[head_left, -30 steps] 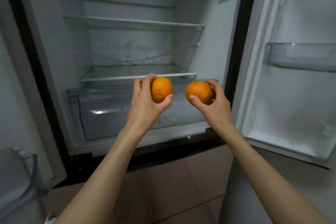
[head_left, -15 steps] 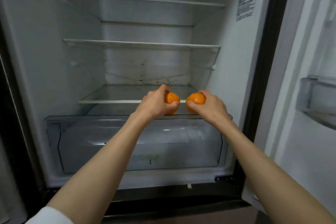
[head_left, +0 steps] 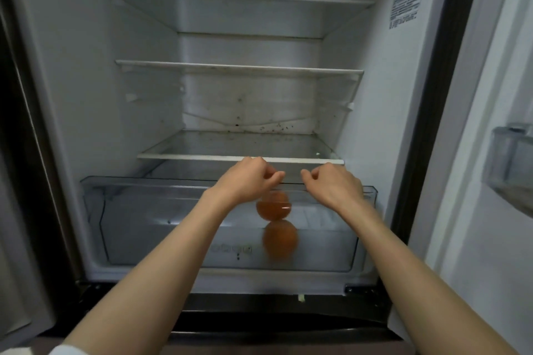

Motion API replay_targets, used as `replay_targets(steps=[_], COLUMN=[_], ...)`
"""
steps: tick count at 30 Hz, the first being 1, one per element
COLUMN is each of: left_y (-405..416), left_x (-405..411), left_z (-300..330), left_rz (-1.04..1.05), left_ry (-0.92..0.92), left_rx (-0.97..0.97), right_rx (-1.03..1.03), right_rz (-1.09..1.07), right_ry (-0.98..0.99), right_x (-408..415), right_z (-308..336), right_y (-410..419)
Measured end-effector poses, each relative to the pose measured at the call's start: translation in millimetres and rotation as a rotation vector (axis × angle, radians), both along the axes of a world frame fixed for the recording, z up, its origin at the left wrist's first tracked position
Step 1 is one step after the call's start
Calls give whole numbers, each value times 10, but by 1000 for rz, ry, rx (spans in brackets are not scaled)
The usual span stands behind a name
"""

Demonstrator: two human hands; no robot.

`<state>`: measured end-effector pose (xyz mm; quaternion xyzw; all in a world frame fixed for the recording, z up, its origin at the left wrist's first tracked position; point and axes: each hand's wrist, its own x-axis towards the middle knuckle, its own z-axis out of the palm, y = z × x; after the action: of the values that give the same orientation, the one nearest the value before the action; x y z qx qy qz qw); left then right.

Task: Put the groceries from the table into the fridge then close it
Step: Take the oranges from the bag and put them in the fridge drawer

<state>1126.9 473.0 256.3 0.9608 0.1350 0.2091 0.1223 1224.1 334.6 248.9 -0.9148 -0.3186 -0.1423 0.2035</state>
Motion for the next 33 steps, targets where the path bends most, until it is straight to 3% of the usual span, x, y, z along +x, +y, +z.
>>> replay_targets(steps=[5,9,14,22,28,33], left_y=[-32,8,-97,-501,-771,-971], left_x=[-398,-958,-1987,-4051,-5588,-6643], left_z=[-42,-99,-666,-1829,-2262,-2553], left_rz=[-3,114,217,493,824,1110], left_ry=[-176,-241,-390,-63,3,-9], left_rx=[152,228,219,27,-76,-258], right_rx=[191,261,290,-33,-126,-177], right_rz=[170,341,493,720,983,1212], right_ry=[-149,-223,-251,-26,95,77], right_x=[-306,-740,-1594,-3294,-4705,-5792], right_z=[-89,-174,-519,-1528,-2060,-2259], right_y=[24,95,146,-6,102,475])
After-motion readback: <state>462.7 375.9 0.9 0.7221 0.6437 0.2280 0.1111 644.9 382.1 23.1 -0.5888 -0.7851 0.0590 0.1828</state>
